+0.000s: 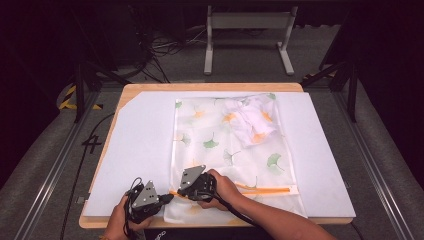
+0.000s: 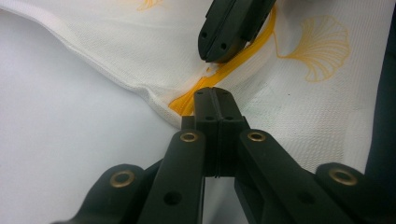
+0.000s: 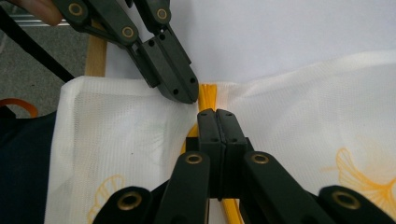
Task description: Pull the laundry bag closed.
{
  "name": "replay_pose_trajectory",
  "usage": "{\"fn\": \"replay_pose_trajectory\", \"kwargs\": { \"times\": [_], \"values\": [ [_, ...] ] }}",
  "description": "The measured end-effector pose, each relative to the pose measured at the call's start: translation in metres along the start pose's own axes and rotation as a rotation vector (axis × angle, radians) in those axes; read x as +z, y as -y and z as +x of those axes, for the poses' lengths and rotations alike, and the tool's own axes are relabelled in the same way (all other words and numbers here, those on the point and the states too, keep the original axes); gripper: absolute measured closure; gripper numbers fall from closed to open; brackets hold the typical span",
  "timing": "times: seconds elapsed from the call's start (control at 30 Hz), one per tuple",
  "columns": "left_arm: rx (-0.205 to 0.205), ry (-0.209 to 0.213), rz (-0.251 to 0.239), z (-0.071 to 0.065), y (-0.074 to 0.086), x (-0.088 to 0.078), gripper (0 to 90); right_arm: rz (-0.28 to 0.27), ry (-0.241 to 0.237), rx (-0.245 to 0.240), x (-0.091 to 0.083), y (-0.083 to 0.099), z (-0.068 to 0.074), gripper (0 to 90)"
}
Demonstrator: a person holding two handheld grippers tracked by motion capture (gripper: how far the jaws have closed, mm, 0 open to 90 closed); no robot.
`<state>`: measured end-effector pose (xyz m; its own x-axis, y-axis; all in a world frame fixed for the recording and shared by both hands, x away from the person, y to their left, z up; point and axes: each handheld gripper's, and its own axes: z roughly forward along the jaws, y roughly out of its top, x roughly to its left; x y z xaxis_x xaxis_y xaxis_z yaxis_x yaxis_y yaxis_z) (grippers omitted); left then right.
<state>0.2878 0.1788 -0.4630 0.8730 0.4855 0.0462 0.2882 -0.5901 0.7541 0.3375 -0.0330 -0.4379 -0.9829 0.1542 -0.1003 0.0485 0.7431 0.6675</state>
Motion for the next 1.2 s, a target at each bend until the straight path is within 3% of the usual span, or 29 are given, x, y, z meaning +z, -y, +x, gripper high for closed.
{"fn": "replay_pose_trajectory", "kwargs": {
  "times": [1.2],
  "values": [
    [-0.008, 0.008, -0.002, 0.002, 0.000, 0.000, 90.0, 0.036, 0.043, 0.038, -0.031, 0.031, -0.006, 90.0]
  ]
}}
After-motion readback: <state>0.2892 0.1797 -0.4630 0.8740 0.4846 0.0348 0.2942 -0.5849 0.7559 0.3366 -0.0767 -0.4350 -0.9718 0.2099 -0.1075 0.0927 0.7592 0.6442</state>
